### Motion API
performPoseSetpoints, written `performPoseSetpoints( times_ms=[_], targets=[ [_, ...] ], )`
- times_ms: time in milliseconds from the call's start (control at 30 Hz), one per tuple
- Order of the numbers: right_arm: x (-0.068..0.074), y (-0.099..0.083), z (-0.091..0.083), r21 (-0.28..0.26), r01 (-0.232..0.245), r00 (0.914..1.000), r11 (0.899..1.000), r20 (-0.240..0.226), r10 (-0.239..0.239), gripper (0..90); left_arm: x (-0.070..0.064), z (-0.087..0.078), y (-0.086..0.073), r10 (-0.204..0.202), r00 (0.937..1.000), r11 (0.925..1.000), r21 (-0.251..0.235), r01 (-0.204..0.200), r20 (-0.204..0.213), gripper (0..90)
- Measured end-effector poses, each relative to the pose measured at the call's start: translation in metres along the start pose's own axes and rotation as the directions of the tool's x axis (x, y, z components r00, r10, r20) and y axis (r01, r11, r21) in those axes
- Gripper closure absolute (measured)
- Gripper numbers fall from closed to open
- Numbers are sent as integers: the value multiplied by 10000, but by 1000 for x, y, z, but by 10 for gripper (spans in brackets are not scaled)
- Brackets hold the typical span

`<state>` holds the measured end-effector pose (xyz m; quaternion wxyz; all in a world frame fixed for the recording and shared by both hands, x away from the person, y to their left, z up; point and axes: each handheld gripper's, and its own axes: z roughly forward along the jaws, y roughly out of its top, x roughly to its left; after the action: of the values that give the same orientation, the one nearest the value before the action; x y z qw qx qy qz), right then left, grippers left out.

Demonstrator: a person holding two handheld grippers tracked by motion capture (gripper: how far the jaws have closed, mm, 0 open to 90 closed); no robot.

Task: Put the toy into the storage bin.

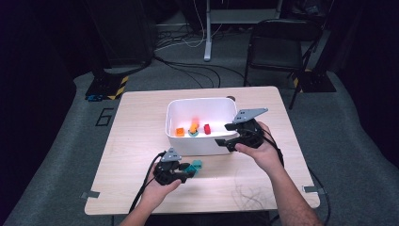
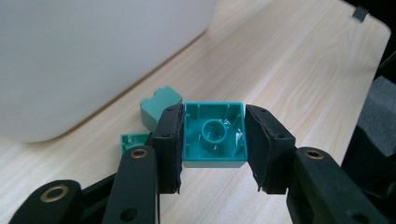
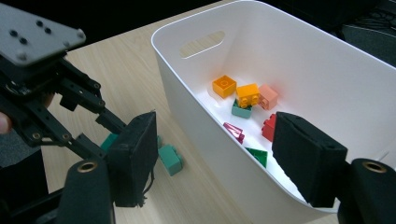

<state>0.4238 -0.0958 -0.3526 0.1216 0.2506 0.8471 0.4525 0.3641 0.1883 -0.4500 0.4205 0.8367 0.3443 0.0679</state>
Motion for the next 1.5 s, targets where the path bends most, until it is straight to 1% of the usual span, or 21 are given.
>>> performPoseSetpoints(
  times_ms=[100,133,200,233,333,367,433,600,633,767,900,1100,1167,1267,1367,1433,1500],
  targets=[
    [0,0,0,14,-51,10000,10000,11,51,308,0,-11,9,50,9999,9999,-128,-51,-119,587],
    [-1,0,0,19,-48,10000,10000,21,48,308,0,-14,11,-3,9999,9999,-127,1,-147,587],
    [0,0,0,32,-33,10000,10000,6,33,308,1,-22,18,198,9995,9997,-145,-201,-253,587],
    [0,0,0,30,-37,10000,10000,1,37,308,1,-25,21,109,9996,9996,-247,-115,-245,587],
    [-1,0,0,4,-63,10000,10000,11,63,307,3,-35,32,170,9996,9993,-330,-178,-239,587],
    [-1,0,0,9,-70,10000,10000,17,70,308,5,-38,35,263,9993,9989,-382,-272,-253,587],
    [-2,-1,0,24,-32,10000,10000,38,32,308,7,-44,43,240,9993,9985,-486,-254,-284,587],
    [-3,-1,-2,-8,-121,9999,9999,66,121,308,12,-57,63,371,9980,9983,-424,-392,-509,587],
    [-3,-1,-2,-21,-146,9999,9999,74,146,308,13,-59,67,350,9979,9984,-415,-372,-538,587],
    [-4,-1,-3,-41,-161,9998,9999,82,162,308,22,-64,82,212,9978,9974,-674,-255,-633,587],
    [-5,-1,-4,-68,-173,9998,9998,96,173,308,30,-65,95,91,9967,9962,-855,-160,-805,587],
    [-7,-2,-6,-132,-220,9997,9997,128,222,308,44,-59,114,-61,9956,9966,-822,-16,-932,587],
    [-8,-2,-6,-145,-228,9997,9996,124,230,308,49,-54,120,-88,9945,9973,-736,11,-1040,587],
    [-8,-2,-7,-155,-268,9996,9995,117,270,308,57,-46,127,-260,9953,9970,-745,190,-934,587],
    [-9,-2,-8,-172,-322,9994,9993,121,324,308,62,-39,135,-215,9939,9978,-650,145,-1085,587],
    [-10,-3,-8,-201,-312,9994,9993,128,314,308,65,-33,142,-264,9928,9978,-629,191,-1171,587],
    [-11,-3,-9,-224,-328,9994,9992,132,331,308,68,-28,147,-281,9928,9977,-638,207,-1163,587]
  ],
)
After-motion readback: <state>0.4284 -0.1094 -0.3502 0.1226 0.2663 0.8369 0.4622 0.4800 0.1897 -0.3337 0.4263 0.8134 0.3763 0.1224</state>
